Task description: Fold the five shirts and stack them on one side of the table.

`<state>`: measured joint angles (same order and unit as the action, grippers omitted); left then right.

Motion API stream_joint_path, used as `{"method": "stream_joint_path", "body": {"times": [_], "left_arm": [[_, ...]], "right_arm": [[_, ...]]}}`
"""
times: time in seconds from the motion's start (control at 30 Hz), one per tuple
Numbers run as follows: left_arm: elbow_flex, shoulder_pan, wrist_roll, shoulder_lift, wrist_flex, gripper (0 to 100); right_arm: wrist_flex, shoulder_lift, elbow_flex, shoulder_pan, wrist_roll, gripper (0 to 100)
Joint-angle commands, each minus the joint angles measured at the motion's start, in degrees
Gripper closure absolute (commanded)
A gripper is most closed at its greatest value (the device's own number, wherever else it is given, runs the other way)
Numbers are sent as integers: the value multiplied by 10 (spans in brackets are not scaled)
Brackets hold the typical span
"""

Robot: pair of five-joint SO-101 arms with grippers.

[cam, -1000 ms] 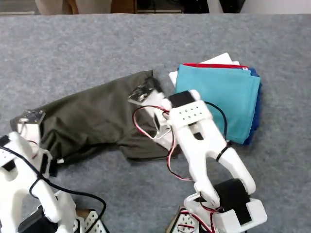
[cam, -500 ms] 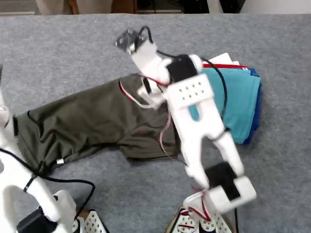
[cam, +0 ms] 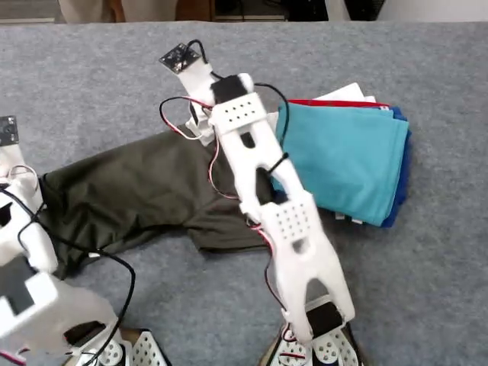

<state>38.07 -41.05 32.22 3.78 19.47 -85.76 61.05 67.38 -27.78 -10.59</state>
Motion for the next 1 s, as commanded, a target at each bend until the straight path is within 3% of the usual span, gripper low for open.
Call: {"method": "stream_joint_path", "body": {"times": [0.0, 0.07, 0.13, 0.4, 0.6, 0.73, 0.8, 0.9, 0.97], "left_arm": [[0, -6, -1, 28, -49, 981], [0, -3, 33, 23, -48, 981], [0, -1, 62, 21, -49, 981], [-15, -18, 65, 0, -24, 981], [-142, -31, 65, -114, 256, 981], [-207, -12, 67, -196, 400, 981], [-217, 3, 76, -242, 476, 981], [-212, 33, 139, -319, 611, 981], [-167, 44, 155, -356, 633, 981]], "right_arm": [[9, 114, 216, 32, 4, 997], [11, 177, 291, 40, 4, 997], [33, 200, 276, 48, 3, 997], [56, 186, 283, 87, 7, 997], [-8, 95, 282, 79, 4, 997], [-96, 19, 282, 46, -4, 997], [-172, -22, 277, 30, -44, 997], [-171, -92, 225, 31, -61, 997], [-171, -153, 145, 22, -61, 997]]}}
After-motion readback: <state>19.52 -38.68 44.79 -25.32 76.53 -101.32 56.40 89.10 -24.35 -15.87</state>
